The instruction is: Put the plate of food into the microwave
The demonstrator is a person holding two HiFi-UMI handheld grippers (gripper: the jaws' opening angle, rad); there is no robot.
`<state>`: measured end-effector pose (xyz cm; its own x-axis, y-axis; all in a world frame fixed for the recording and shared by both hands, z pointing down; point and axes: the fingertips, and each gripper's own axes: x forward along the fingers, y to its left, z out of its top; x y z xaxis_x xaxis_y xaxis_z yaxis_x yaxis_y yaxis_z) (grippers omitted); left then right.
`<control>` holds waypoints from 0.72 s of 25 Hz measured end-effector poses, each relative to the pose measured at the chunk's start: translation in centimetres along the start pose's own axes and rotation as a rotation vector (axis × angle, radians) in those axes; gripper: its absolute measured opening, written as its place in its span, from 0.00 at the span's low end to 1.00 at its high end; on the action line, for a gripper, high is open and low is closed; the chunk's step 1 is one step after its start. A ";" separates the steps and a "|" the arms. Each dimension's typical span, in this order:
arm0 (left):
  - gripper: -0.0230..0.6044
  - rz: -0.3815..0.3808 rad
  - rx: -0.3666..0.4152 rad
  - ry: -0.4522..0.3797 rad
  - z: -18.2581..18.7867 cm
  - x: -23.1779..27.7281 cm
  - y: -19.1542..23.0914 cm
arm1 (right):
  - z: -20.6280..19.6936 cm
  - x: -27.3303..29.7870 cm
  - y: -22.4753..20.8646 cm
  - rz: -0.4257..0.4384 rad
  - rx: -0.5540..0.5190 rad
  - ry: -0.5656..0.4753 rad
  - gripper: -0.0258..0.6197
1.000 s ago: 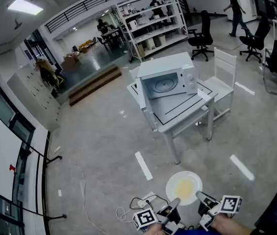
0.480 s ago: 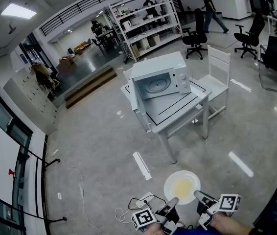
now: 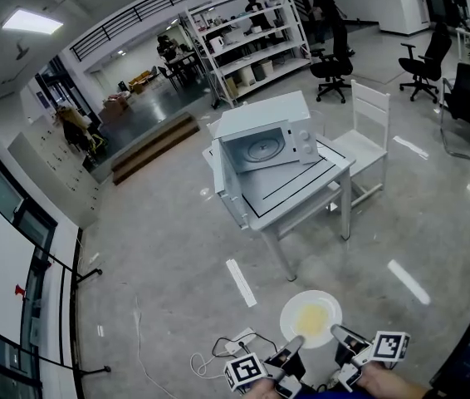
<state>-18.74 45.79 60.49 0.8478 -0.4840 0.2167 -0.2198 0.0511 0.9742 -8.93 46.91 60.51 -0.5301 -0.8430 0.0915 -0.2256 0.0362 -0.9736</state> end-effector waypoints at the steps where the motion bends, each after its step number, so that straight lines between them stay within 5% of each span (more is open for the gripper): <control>1: 0.06 -0.002 -0.005 -0.005 -0.2 0.4 0.0 | 0.3 -0.2 -0.3 -0.006 -0.009 0.007 0.07; 4: 0.06 -0.002 -0.004 -0.024 -0.5 1.5 0.1 | 1.1 -1.5 -1.9 -0.106 -0.043 0.038 0.07; 8: 0.06 0.001 -0.012 -0.041 -0.2 2.6 -0.2 | 2.0 -0.7 -0.8 0.007 -0.033 0.040 0.07; 15: 0.06 -0.007 -0.012 -0.025 1.6 5.3 -0.4 | 4.0 0.1 -3.0 -0.124 -0.042 0.050 0.07; 18: 0.06 -0.006 -0.016 -0.010 2.8 6.3 -0.5 | 5.1 2.1 -1.9 -0.037 -0.021 0.030 0.07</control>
<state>-14.65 40.26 61.17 0.8441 -0.4931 0.2105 -0.2073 0.0620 0.9763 -5.49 42.32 61.48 -0.5453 -0.8275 0.1336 -0.2622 0.0170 -0.9649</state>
